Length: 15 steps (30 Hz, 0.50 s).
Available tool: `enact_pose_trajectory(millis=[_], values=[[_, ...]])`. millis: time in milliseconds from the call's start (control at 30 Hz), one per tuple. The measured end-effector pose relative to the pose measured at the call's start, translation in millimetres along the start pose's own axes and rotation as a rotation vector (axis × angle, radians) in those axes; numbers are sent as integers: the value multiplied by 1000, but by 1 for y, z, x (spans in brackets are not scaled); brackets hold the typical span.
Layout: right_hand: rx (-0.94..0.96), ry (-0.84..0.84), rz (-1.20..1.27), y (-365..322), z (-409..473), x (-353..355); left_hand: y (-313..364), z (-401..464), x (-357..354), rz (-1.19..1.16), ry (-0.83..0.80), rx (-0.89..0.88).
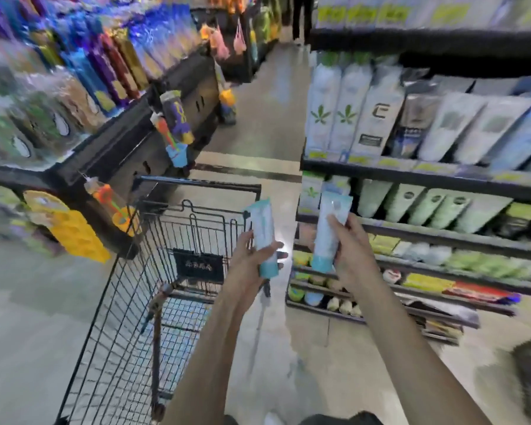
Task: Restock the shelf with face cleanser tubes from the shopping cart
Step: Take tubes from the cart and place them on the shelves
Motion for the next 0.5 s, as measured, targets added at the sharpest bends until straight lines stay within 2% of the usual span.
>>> enact_pose_trajectory(millis=[200,300,500], values=[[67,89,-53,-61,-18,91,-32,14,-105,87,-132,16],[81,125,-67,-84,-26,126,-45,9,-155,170,-182,-33],[146,166,-152,-135,-47,210,-82,-7,-255,234,-199,-101]])
Point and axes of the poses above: each hand's wrist, its own z-axis towards the middle knuckle, its own x-axis out of the back of the hand, y = z × x, the point moved 2 cm from there along z, towards the middle knuckle, and after that the axes turned 1 degree about -y, right-handed, at the moved point
